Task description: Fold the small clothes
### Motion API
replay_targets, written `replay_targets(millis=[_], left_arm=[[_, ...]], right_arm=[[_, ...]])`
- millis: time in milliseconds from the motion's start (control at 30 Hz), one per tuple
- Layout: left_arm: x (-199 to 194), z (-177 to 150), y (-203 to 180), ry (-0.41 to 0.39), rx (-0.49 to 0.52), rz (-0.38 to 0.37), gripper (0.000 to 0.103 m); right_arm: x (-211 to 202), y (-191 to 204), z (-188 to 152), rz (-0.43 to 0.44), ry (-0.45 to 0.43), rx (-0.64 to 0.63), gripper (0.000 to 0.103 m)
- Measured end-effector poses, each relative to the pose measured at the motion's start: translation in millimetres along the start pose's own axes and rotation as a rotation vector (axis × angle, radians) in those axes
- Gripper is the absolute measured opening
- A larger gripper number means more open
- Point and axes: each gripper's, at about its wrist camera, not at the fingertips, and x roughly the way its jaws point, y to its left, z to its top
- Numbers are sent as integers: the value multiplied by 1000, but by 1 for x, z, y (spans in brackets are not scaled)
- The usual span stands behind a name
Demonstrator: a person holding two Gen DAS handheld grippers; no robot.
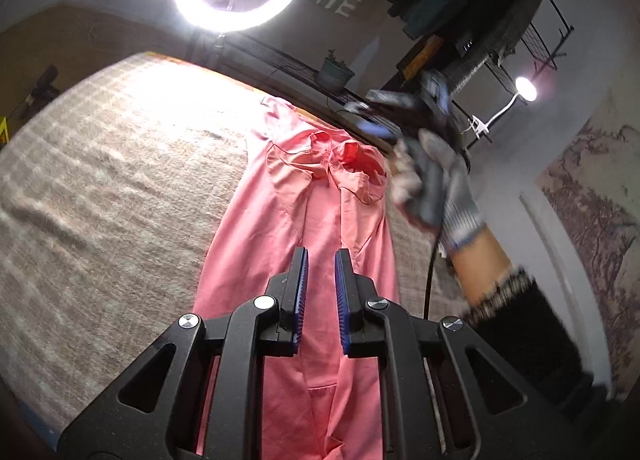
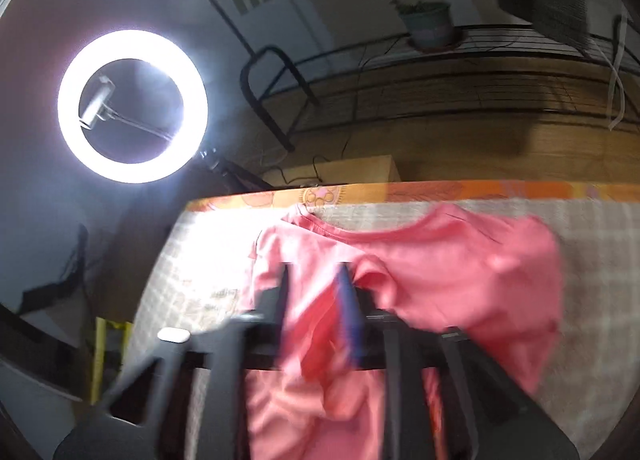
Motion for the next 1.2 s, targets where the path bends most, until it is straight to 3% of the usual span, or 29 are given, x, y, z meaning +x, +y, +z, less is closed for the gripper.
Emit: replay_targets(millis=[33,200,333,400,433,467,500,733,800,867,1033,1200], left_arm=[[0,0,2,7,-12,-10,11],[-3,-5,-7,19,11,-34,11],[-6,-6,-14,-9,47,-15,11],[-4,-6,-14,-8,48,-4,11],[-1,-6,-13,-1,43,-1,11],[2,-6,-11,9,37,-3,11],[5,-7,-10,20,31,-6,11],[12,-9,-12,45,39,-9,11],[10,-8,-9,42,34,-9,11],[8,-7,-7,37,27,-7,11],[2,-6,-9,26,22,-24,11],[-6,-7,-17,1,51,-22,11]], right_arm=[[-9,-3,-6,-31,-14,-7,58],[-11,-35,-35,-169,33,12,58],[0,-30,-35,-229,33,-33,58],[11,-12,-29,-286,22,-134,49],[19,-5,-25,-314,29,-182,18],[28,-2,-22,-345,48,-208,3],[36,-1,-17,-353,70,-201,1],[47,-8,18,-183,10,-27,4],[43,-12,18,-61,21,-7,6],[33,-22,12,17,39,23,24],[-6,-28,-22,42,12,19,26],[1,-7,-62,-81,121,-118,36]])
